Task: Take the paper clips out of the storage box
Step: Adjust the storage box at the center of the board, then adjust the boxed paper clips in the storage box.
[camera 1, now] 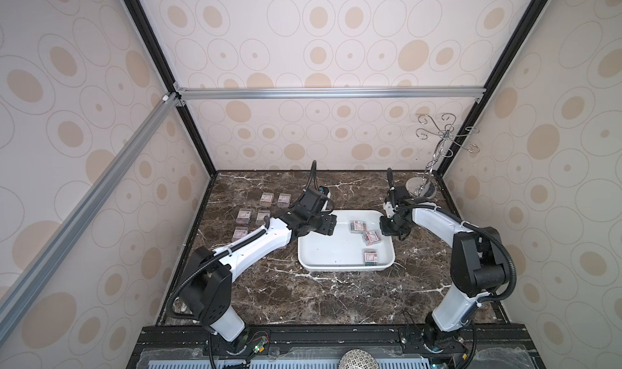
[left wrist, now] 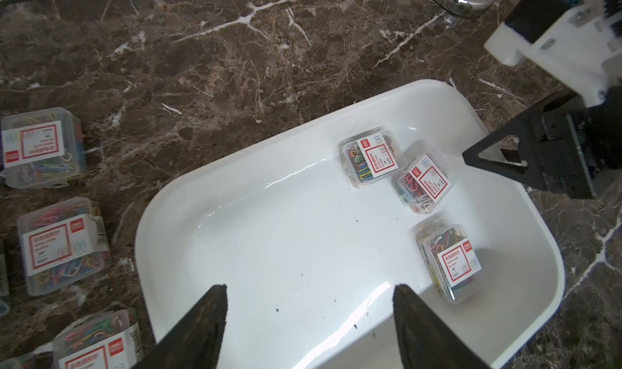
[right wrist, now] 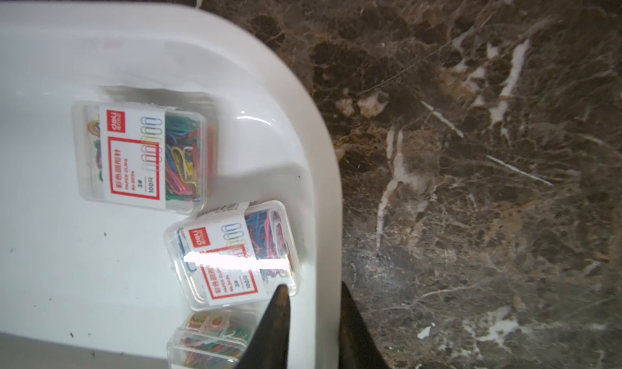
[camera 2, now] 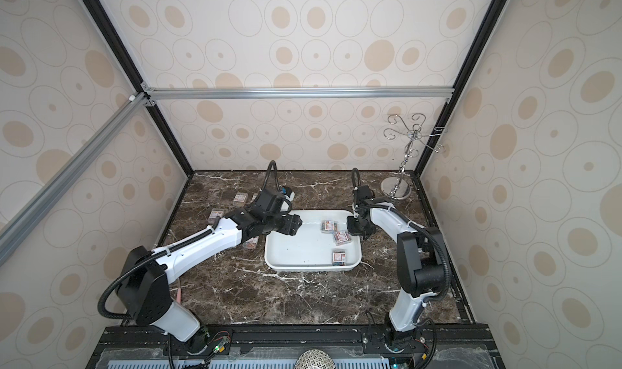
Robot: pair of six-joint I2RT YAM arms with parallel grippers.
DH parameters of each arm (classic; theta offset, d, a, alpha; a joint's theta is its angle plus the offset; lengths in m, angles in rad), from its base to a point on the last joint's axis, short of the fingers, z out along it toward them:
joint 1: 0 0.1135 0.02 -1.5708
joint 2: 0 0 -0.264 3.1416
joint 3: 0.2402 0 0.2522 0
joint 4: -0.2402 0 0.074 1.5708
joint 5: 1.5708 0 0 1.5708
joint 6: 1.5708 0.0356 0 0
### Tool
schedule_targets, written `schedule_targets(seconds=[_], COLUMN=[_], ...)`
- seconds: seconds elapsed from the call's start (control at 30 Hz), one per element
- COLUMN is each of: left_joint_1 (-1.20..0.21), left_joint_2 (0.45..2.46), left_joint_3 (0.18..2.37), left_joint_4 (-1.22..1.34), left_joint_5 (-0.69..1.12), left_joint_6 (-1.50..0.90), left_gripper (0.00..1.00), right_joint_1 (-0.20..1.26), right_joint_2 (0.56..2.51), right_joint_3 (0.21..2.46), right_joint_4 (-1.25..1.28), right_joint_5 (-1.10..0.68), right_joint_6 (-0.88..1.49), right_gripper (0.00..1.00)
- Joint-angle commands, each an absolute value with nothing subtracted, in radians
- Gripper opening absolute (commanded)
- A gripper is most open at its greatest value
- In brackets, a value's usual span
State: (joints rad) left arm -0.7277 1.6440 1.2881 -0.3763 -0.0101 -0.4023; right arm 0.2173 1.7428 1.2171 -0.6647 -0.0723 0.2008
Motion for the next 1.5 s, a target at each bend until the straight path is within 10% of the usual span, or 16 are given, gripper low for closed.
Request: schedule_targets(seconds=[0.0, 0.63, 1.47], left_joint_1=[-0.778, -0.777, -0.704], left_joint_2=[1.725, 1.888, 1.737], left_joint_3=[1.383, 1.435, 1.236], left_joint_4=[-0.380, -0.299, -0.310], left_joint_5=[-0.133, -0.121, -0.130], left_joint_6=[-0.491, -0.560, -0.539], left_gripper=[0.78, 0.78, 0.77], right_joint_1=[0.221, 0.228, 0.315], right_joint_2=[1.713, 1.524, 1.925], right_joint_3=[1.196, 1.168, 1.371], right_joint_4=[-0.651, -0.604, -0.551], right_joint_5=[-0.109, -0.210, -0.214], right_joint_6=[0.221, 0.262, 0.308], right_gripper=[0.26, 0.30, 0.45])
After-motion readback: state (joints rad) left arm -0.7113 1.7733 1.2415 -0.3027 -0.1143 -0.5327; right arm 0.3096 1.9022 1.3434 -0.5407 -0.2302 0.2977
